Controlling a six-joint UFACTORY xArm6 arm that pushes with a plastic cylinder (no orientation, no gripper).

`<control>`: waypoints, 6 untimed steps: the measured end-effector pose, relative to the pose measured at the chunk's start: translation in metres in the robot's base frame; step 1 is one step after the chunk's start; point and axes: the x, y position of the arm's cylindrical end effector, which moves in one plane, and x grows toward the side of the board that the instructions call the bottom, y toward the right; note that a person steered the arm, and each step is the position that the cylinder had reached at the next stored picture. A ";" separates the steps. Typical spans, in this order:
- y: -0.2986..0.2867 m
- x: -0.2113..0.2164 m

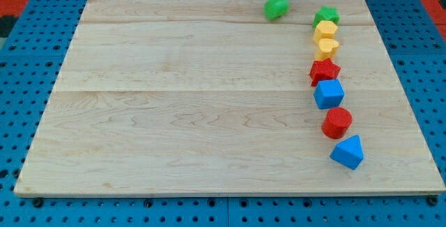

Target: Move the green circle towards left

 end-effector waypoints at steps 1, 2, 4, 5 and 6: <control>0.000 0.001; -0.055 0.045; -0.125 0.002; -0.211 0.001; -0.229 0.016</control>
